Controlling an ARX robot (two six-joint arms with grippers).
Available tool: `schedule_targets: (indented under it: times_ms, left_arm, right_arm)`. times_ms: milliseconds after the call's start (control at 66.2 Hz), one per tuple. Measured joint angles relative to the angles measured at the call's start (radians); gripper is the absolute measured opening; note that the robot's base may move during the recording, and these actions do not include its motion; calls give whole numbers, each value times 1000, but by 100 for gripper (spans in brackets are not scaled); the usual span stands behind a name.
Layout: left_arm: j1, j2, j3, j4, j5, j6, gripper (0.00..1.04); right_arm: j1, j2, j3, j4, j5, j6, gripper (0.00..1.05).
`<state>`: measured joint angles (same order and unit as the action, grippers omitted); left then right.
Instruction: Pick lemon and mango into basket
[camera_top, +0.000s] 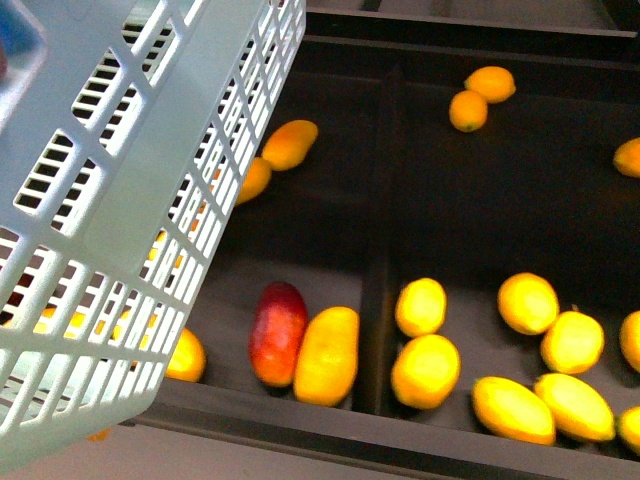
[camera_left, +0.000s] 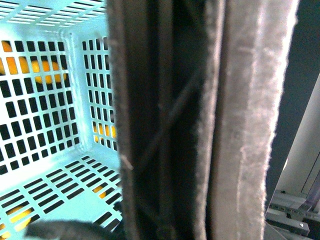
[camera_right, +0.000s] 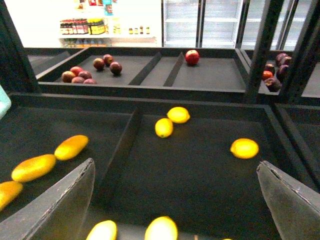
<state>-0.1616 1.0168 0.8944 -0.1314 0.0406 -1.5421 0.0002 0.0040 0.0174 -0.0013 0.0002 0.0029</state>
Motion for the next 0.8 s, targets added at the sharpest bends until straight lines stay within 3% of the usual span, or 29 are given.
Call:
schedule_targets:
  times_ms: [317, 393, 469, 590, 801]
  left_arm:
    - [10, -1, 0, 0, -30, 21, 15]
    - [7, 4, 3, -12, 17, 31, 15]
    - [-1, 54, 90, -196, 134, 180, 15]
    - [-92, 167, 187, -260, 169, 465, 15]
    - [-243, 331, 275, -221, 94, 603, 15]
  right_arm:
    - [-1, 0, 0, 0, -4, 0, 96]
    - [-1, 0, 0, 0, -4, 0, 96]
    - [-1, 0, 0, 0, -3, 0, 96]
    - [-1, 0, 0, 0, -3, 0, 96]
    - [-1, 0, 0, 0, 0, 0, 96]
